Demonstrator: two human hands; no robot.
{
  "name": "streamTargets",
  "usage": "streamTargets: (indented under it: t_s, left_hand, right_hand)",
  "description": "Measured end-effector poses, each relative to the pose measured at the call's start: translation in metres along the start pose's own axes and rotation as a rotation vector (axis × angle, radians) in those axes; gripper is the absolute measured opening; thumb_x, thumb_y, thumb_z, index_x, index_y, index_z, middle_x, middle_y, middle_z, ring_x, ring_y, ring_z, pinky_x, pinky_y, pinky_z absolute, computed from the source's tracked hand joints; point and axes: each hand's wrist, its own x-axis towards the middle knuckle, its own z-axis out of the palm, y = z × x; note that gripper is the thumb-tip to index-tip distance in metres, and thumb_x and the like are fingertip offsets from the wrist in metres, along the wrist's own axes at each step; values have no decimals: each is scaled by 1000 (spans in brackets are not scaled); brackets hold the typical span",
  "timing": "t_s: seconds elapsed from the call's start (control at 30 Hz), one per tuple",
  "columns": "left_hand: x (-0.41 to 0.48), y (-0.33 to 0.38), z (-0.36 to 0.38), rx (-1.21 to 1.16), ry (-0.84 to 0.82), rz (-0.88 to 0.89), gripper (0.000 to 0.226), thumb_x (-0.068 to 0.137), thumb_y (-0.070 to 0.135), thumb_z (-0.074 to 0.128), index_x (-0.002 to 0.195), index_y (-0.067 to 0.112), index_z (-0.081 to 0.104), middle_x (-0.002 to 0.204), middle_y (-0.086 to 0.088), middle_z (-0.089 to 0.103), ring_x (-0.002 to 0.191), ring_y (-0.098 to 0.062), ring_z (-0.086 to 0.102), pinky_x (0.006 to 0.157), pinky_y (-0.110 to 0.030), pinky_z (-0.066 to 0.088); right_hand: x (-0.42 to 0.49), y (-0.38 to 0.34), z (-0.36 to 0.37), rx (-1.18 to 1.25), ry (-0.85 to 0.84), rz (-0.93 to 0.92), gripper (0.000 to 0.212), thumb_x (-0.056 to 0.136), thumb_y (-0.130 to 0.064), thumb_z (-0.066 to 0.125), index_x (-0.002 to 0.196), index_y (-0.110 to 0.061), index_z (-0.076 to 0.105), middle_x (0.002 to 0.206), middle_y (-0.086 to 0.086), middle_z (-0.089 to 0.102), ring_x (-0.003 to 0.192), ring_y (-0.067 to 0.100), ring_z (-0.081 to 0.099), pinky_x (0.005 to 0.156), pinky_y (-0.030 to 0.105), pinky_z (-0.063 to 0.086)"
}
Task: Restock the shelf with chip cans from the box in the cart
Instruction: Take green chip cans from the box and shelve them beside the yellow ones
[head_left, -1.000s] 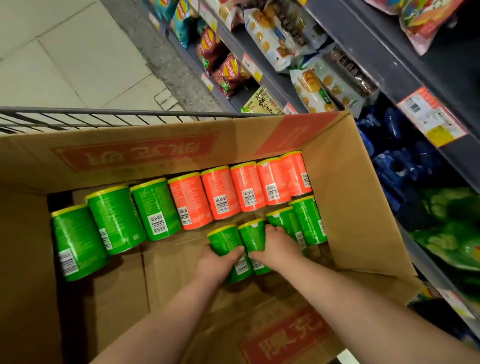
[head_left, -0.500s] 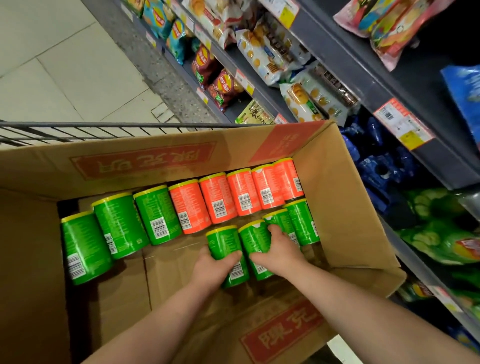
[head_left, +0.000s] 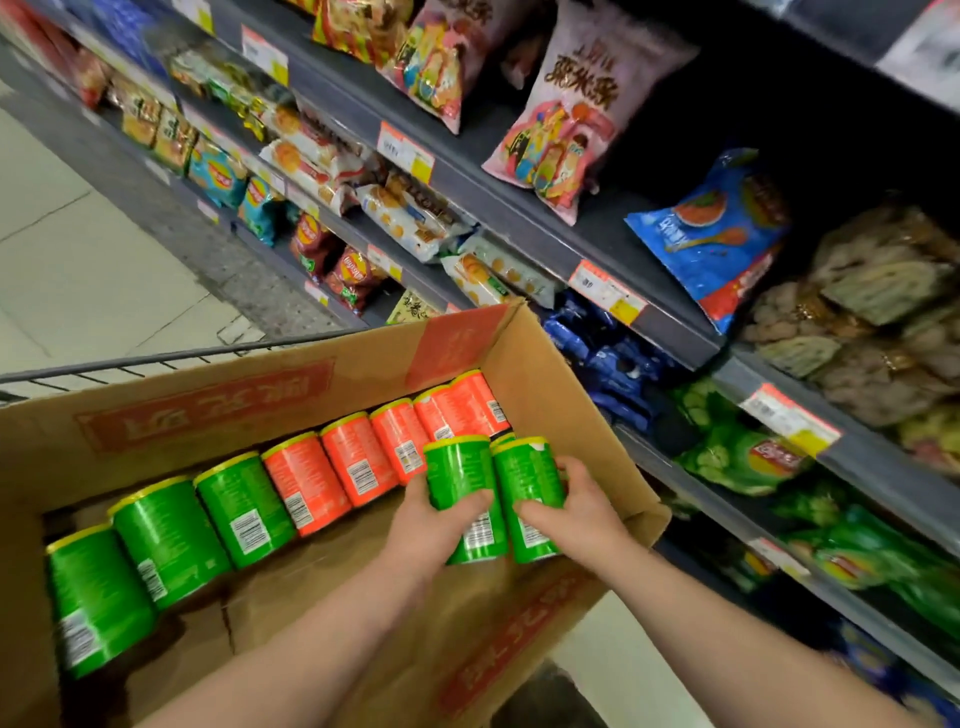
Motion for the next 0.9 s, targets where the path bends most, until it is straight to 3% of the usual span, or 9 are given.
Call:
streamTargets:
  t_s: [0.17, 0.23, 0.3, 0.43, 0.53, 0.63, 0.73, 0.9]
  left_hand:
    - [-22, 23, 24, 44, -107, 103, 76, 56, 47, 78, 123, 22, 51, 103, 3, 67, 87, -14, 67, 69, -26, 53]
    - [-32, 31, 38, 94, -134, 157, 78, 50, 49, 73, 120, 21, 53, 101, 3, 66, 86, -12, 66, 71, -27, 52]
    - [-47, 35, 58, 122, -179, 193, 76, 54, 48, 76, 120, 19, 52, 102, 3, 66, 88, -13, 65, 76, -28, 51]
    - [-79, 22, 102, 213, -256, 249, 45, 72, 35, 81, 102, 23, 49, 99, 0, 65, 82, -13, 62, 73, -25, 49]
    - [-115, 2, 139, 295, -336, 261, 65, 56, 54, 80, 104, 21, 51, 101, -3, 67, 86, -16, 64, 81, -30, 53]
    - [-159, -21, 172, 318, -446, 285, 56, 71, 39, 80, 113, 18, 51, 93, 4, 65, 82, -11, 64, 68, -22, 51]
    - [-202, -47, 204, 365, -550, 303, 52, 75, 33, 78, 117, 20, 50, 100, 1, 67, 89, -17, 67, 80, -33, 53]
    - [-272, -91, 255, 420, -693, 339, 44, 76, 34, 77, 111, 22, 52, 100, 0, 68, 90, -17, 67, 83, -34, 54]
  right_hand:
    - [-28, 13, -30, 112, 133, -6, 60, 75, -26, 72, 128, -24, 43, 109, -2, 57, 99, 16, 58, 88, 30, 48]
    - [-43, 25, -44, 164, 178, -6, 65, 75, -26, 73, 131, -22, 42, 113, 1, 57, 100, 16, 58, 85, 29, 47]
    - [-62, 40, -58, 202, 221, -8, 58, 76, -25, 73, 125, -25, 42, 110, 1, 57, 95, 15, 57, 79, 26, 45]
    - [-109, 84, -84, 294, 352, 6, 51, 76, -23, 73, 117, -28, 42, 106, -1, 58, 91, 13, 58, 79, 25, 45]
    - [-155, 128, -96, 351, 449, 44, 54, 76, -24, 73, 123, -23, 44, 107, 0, 59, 92, 14, 58, 80, 26, 45]
    - [-208, 174, -101, 430, 532, 82, 59, 77, -25, 72, 128, -20, 44, 111, 1, 60, 95, 15, 60, 83, 29, 48]
    - [-263, 216, -103, 506, 624, 115, 58, 78, -24, 70, 129, -19, 44, 110, -1, 60, 96, 14, 60, 82, 28, 48]
    - [-345, 283, -110, 578, 753, 165, 70, 61, -40, 67, 125, -19, 47, 103, -4, 63, 90, 11, 62, 78, 27, 48]
